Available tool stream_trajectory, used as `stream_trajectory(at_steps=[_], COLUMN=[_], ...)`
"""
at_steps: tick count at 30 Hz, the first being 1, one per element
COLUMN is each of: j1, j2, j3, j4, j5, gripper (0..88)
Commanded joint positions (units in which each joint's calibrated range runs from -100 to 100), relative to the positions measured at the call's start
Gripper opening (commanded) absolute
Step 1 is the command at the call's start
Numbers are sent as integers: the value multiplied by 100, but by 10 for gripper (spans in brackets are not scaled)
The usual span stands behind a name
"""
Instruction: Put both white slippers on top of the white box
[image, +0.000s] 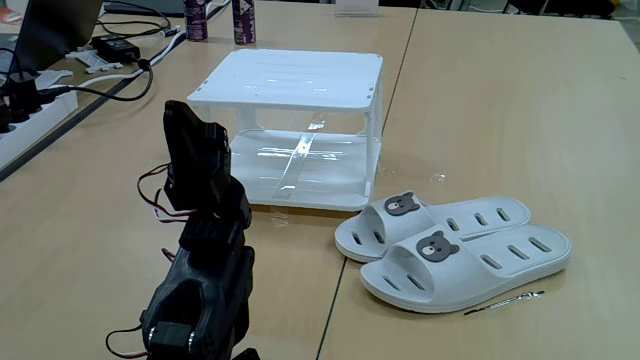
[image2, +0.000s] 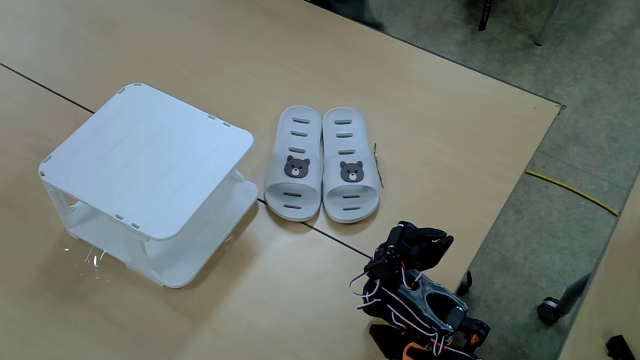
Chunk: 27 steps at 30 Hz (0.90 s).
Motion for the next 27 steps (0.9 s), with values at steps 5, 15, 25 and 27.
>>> stream_trajectory(at_steps=[5, 15, 25, 27], j1=[31, 31, 64, 64], j2=[19, 19, 27, 27], j3=[36, 36, 27, 18], j4=[-17, -17, 121, 475], j5=[42, 42, 42, 42], gripper=[7, 7, 7, 7])
